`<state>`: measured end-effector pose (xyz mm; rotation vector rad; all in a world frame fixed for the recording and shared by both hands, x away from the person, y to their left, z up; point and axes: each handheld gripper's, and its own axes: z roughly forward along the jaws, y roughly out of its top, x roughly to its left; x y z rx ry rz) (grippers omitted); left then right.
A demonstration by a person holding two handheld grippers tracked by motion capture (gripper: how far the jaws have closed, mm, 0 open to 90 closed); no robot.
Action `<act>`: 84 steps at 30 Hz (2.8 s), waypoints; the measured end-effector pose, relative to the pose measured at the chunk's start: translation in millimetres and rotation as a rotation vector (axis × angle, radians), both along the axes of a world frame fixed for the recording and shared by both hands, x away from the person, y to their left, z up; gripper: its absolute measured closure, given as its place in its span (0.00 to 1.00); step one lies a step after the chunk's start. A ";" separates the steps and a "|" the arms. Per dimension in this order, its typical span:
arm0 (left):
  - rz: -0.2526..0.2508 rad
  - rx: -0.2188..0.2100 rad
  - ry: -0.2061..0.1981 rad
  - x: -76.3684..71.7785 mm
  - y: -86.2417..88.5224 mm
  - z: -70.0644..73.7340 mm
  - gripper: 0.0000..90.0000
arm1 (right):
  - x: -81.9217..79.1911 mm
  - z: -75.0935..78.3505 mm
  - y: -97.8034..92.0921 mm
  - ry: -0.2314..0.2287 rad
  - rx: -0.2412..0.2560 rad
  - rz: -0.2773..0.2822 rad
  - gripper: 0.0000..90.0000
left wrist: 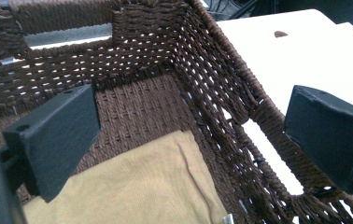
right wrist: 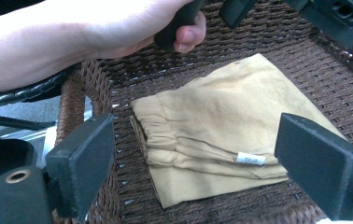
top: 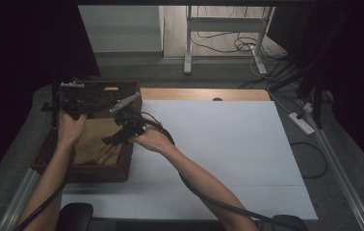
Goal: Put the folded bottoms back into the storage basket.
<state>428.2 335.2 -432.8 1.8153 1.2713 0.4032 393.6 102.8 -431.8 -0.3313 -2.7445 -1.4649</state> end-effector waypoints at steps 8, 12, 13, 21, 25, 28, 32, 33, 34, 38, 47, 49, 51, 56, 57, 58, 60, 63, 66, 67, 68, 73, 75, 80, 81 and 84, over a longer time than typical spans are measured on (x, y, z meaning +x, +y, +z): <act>-0.034 0.035 -0.011 -6.7 -4.9 -1.6 0.03 | -0.1 -3.4 -6.3 0.004 0.005 -0.001 0.12; -0.043 0.036 -0.010 -11.2 -5.3 -0.6 0.03 | -0.4 -3.6 -9.4 0.010 0.015 -0.004 0.12; -0.041 0.040 -0.009 -12.7 -5.3 -0.1 0.03 | -0.7 -3.7 -9.8 0.011 0.017 -0.004 0.12; -0.023 0.049 -0.040 -27.4 -3.0 0.2 0.01 | -3.7 -7.3 -15.1 0.014 0.009 -0.006 0.09; -0.022 0.049 -0.035 -33.7 -3.1 -0.8 0.01 | -4.9 -9.2 -18.4 0.020 0.009 -0.008 0.08; -0.023 0.050 -0.034 -37.4 -2.9 -1.8 0.01 | -5.7 -11.0 -21.5 0.017 0.009 -0.019 0.08; -0.023 0.049 -0.027 -43.1 -4.2 -3.3 0.01 | -6.5 -13.1 -25.9 0.012 0.000 -0.025 0.04; -0.024 0.051 -0.026 -45.0 -5.1 -3.6 0.01 | -6.7 -13.4 -26.5 0.011 0.001 -0.026 0.04; -0.023 0.051 -0.024 -46.2 -5.8 -3.7 0.01 | -7.1 -13.7 -27.9 0.012 0.002 -0.027 0.03; -0.032 0.051 -0.021 -52.1 -9.1 -4.9 0.00 | -8.6 -14.6 -32.9 0.015 0.006 -0.037 0.03; -0.042 0.041 0.002 -68.5 -17.2 -9.2 0.00 | -11.2 -17.7 -44.8 0.020 -0.006 -0.053 0.03; -0.041 0.036 0.003 -71.9 -17.7 -9.7 0.00 | -11.7 -18.4 -46.9 0.018 -0.013 -0.058 0.03; -0.041 0.032 0.003 -75.9 -17.9 -10.0 0.00 | -12.5 -19.5 -48.6 0.011 -0.020 -0.061 0.03; -0.046 0.045 0.001 -84.7 -19.9 -7.0 0.00 | -15.5 -21.7 -54.3 0.012 -0.023 -0.059 0.03; -0.046 0.044 0.000 -86.5 -20.5 -6.2 0.00 | -16.3 -22.0 -55.5 0.011 -0.026 -0.059 0.03; -0.050 0.046 -0.001 -87.9 -20.7 -5.4 0.00 | -16.7 -22.5 -56.8 0.011 -0.026 -0.056 0.03; -0.050 0.049 -0.004 -92.6 -22.3 -3.5 0.00 | -17.9 -23.1 -59.7 0.014 -0.027 -0.060 0.03; -0.056 0.042 -0.003 -98.6 -24.3 -1.8 0.00 | -19.0 -24.3 -64.5 0.020 -0.030 -0.065 0.03; -0.061 0.046 -0.004 -104.5 -27.7 -1.5 0.00 | -20.2 -26.3 -70.7 0.026 -0.032 -0.070 0.03; -0.062 0.046 -0.004 -106.4 -28.8 -1.6 0.00 | -20.6 -26.8 -72.6 0.025 -0.033 -0.072 0.03; -0.063 0.046 -0.004 -107.7 -29.7 -1.6 0.00 | -21.0 -27.3 -74.5 0.022 -0.035 -0.073 0.03; -0.070 0.053 -0.016 -117.3 -36.3 -1.2 0.00 | -23.0 -29.1 -83.4 0.032 -0.043 -0.078 0.03; -0.076 0.051 -0.024 -121.1 -38.8 -0.8 0.00 | -24.3 -30.6 -87.8 0.041 -0.041 -0.081 0.03; -0.088 0.072 -0.017 -127.6 -45.4 -3.5 0.00 | -26.7 -34.9 -97.8 0.033 -0.061 -0.098 0.03; -0.088 0.073 -0.016 -129.1 -46.6 -4.7 0.00 | -26.7 -35.2 -99.3 0.030 -0.061 -0.099 0.03; -0.091 0.062 -0.009 -133.1 -48.1 -7.1 0.00 | -27.1 -36.2 -105.6 0.037 -0.059 -0.107 0.03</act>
